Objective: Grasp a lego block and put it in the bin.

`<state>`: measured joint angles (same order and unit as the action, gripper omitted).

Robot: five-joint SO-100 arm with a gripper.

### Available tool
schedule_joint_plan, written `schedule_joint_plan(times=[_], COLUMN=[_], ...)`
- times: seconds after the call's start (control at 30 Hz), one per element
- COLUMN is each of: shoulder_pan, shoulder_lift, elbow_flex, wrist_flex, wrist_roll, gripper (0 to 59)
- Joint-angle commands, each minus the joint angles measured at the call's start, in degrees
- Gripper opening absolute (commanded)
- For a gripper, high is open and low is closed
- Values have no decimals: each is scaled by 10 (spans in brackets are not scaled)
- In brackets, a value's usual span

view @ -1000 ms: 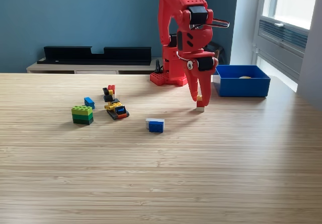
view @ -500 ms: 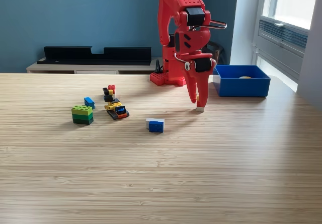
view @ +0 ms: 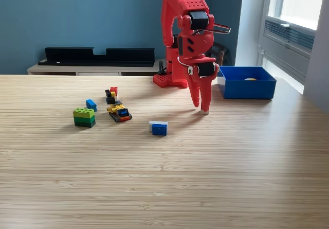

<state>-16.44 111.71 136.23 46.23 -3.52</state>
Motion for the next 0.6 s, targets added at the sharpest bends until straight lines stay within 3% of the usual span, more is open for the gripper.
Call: schedule_joint_plan(times=[0.03,0.5,0.6], shoulder_pan=[-4,-25,-31], shoulder_lift=[25,25,24], elbow_flex=[0,25,30], wrist_flex=[-12,-37,-43], wrist_roll=[7,17,19], gripper=[112,127,158])
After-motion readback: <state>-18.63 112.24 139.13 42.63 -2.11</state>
